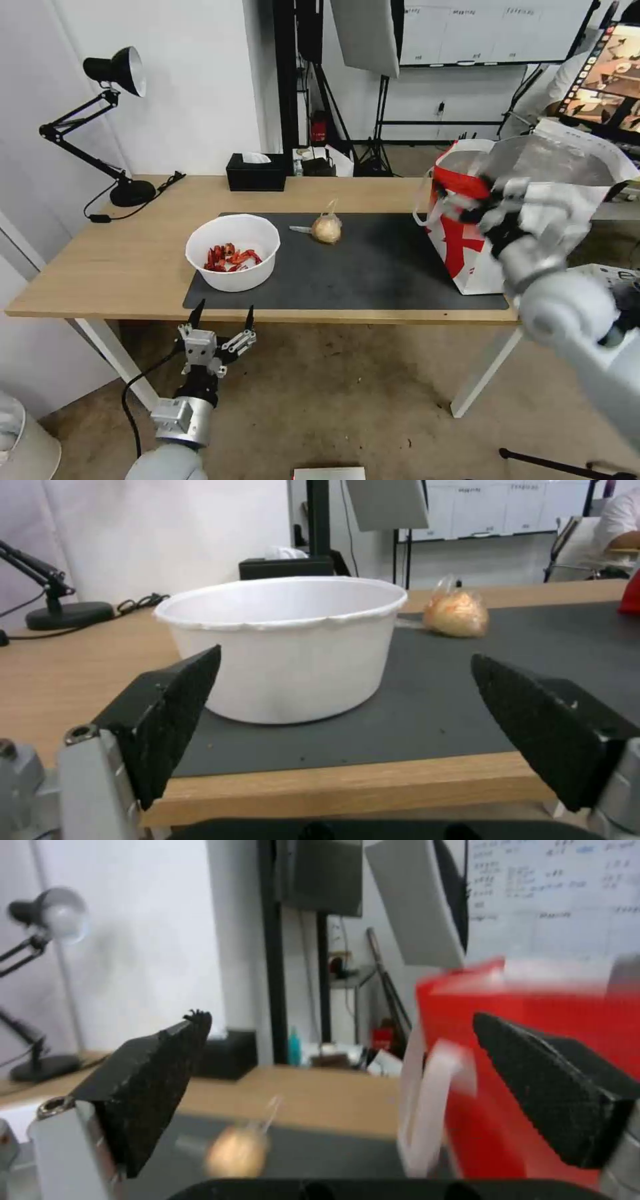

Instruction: Pick up the trash from the table and place it into the takeout bag.

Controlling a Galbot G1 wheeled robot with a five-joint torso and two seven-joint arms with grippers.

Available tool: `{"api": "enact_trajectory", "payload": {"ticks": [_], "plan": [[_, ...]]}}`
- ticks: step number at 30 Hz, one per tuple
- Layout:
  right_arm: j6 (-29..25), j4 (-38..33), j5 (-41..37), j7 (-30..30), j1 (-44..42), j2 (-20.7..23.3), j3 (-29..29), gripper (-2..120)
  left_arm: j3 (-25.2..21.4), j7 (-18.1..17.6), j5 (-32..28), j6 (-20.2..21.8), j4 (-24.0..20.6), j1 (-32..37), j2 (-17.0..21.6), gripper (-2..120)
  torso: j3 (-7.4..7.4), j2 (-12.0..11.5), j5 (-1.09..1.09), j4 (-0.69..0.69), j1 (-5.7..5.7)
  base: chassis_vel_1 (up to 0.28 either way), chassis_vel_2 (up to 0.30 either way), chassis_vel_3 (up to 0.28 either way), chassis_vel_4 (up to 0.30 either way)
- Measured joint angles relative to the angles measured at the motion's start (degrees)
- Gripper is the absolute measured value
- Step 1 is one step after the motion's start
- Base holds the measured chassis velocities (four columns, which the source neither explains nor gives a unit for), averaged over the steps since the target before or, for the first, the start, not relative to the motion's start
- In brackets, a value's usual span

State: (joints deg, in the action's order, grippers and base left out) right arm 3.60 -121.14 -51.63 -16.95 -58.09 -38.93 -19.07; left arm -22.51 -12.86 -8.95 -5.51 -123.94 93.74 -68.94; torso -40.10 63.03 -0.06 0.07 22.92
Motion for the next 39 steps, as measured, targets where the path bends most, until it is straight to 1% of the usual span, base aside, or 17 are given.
{"api": "enact_trajectory", "payload": {"ticks": [1, 2, 3, 5, 6, 7, 8, 9, 10, 11, 18, 26, 39], "plan": [[-1.3, -1.1, 1.7, 1.4, -3.6, -1.1, -1.6, 100, 0.0, 0.0, 0.1, 0.0, 0.0, 0.1, -0.1, 100, 0.00, 0.0, 0.01, -0.05, -0.01, 0.000, 0.000, 0.000, 0.000], [-1.3, -1.1, 1.7, 1.4, -3.6, -1.1, -1.6, 100, 0.0, 0.0, 0.1, 0.0, 0.0, 0.1, -0.1, 100, 0.00, 0.0, 0.01, -0.05, -0.01, 0.000, 0.000, 0.000, 0.000], [-3.1, -2.2, 4.2, 3.5, -9.2, -2.9, -4.0, 100, 0.0, 0.1, 0.3, -0.1, 0.0, 0.3, -0.2, 100, 0.00, 0.0, 0.07, -0.09, -0.01, 0.000, 0.000, 0.000, 0.000], [-7.1, -3.7, 10.0, 7.5, -21.3, -7.4, -9.2, 100, -0.1, 0.1, 1.1, 0.0, 0.5, 1.0, -0.3, 100, 0.01, 0.0, 0.04, -0.10, -0.01, 0.000, 0.000, 0.000, 0.000], [-7.1, -3.7, 10.0, 7.5, -21.3, -7.4, -9.2, 100, -0.1, 0.1, 1.1, 0.0, 0.5, 1.0, -0.3, 100, 0.01, 0.0, 0.04, -0.10, -0.01, 0.000, 0.000, 0.000, 0.000], [-9.1, -3.5, 12.6, 8.7, -26.1, -9.7, -10.5, 100, -0.1, 0.1, 1.3, 0.1, 0.8, 1.2, -0.3, 100, 0.01, 0.0, 0.07, -0.09, -0.01, 0.000, 0.000, 0.000, 0.000], [-11.3, -2.3, 15.8, 10.1, -31.0, -12.2, -11.8, 100, -0.1, 0.1, 1.5, 0.2, 1.3, 1.3, -0.3, 100, 0.00, 0.0, 0.04, -0.08, -0.01, 0.000, 0.000, 0.000, 0.000], [-11.3, -2.3, 15.8, 10.1, -31.0, -12.2, -11.8, 100, -0.1, 0.1, 1.5, 0.2, 1.3, 1.3, -0.3, 100, 0.00, 0.0, 0.04, -0.08, -0.01, 0.000, 0.000, 0.000, 0.000], [-12.3, -1.2, 18.0, 10.8, -33.5, -13.8, -12.2, 100, 0.0, 0.2, 1.7, 0.3, 1.7, 1.3, -0.4, 100, 0.00, 0.0, 0.07, -0.10, -0.01, 0.000, 0.000, 0.000, 0.000], [-12.7, -0.4, 19.5, 11.0, -34.9, -15.0, -12.3, 100, 0.1, 0.2, 1.8, 0.3, 2.1, 1.4, -0.5, 100, 0.00, 0.0, 0.05, -0.09, -0.02, 0.000, 0.000, 0.000, 0.000], [-12.6, 2.6, 23.7, 11.1, -36.9, -18.5, -10.4, 100, 0.3, 0.4, 2.1, 0.9, 2.8, 1.6, -0.7, 100, 0.00, 0.0, 0.06, -0.07, -0.01, 0.000, 0.000, 0.000, 0.000], [-11.5, 3.3, 23.8, 10.8, -36.7, -18.6, -9.8, 100, 0.5, 0.4, 2.0, 0.9, 3.2, 1.5, -0.5, 100, 0.00, 0.0, 0.05, -0.07, -0.01, 0.000, 0.000, 0.000, 0.000], [-11.1, 3.8, 23.7, 10.8, -36.8, -18.5, -9.6, 100, 0.6, 0.5, 2.0, 0.7, 3.7, 1.2, -0.2, 100, 0.00, 0.0, 0.05, -0.07, -0.01, 0.000, 0.000, 0.000, 0.000]]}}
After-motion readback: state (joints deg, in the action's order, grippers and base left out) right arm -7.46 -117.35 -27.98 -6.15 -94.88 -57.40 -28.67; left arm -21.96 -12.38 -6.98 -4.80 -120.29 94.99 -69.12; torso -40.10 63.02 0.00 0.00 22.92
